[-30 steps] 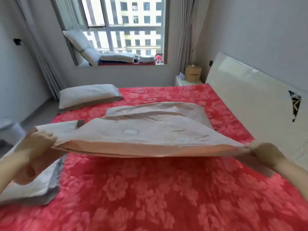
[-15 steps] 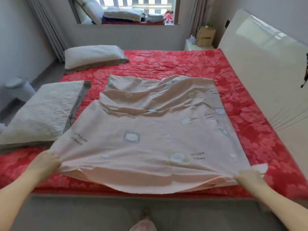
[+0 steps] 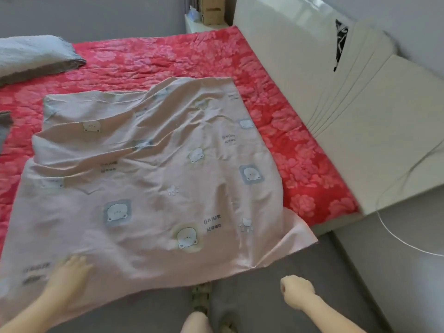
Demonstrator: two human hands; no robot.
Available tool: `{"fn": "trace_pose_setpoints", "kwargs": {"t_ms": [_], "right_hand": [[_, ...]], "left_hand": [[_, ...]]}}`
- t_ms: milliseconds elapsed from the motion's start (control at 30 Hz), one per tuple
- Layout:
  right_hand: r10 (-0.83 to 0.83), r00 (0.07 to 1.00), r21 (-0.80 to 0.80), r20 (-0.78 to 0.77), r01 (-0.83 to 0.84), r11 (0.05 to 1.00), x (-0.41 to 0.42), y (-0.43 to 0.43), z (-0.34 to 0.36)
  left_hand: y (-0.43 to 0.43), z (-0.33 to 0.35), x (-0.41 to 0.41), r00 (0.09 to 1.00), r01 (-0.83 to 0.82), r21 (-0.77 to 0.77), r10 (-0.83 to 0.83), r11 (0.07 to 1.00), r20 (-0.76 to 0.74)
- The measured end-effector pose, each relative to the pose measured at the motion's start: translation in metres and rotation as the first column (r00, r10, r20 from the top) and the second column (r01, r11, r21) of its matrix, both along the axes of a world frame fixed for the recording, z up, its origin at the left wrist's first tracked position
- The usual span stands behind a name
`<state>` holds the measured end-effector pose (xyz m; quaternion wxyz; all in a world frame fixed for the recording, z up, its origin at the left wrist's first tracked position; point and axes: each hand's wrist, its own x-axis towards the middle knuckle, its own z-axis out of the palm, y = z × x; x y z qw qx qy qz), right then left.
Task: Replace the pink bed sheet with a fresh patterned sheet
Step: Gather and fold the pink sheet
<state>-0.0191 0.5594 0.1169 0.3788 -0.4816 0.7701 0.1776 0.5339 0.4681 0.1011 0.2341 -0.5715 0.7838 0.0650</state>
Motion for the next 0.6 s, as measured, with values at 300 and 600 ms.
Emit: {"fn": "trace_pose_setpoints", "kwargs": {"t_ms": [300, 600], "right_hand": [[-0.79, 0.547, -0.126, 0.276, 0.836, 0.534, -0.069, -0.059, -0.084], [-0.796, 0.199, 0.059, 0.571, 0.958, 0.282, -0.156, -0.146, -0.197]], "left_hand": [[-0.116, -0.047, -0.287, 0.95, 0.284, 0.19, -0.249, 0.94, -0.189], [-0.218, -0.13, -0.464, 0.653, 0.459, -0.143, -0.442, 0.877, -0.616]]}}
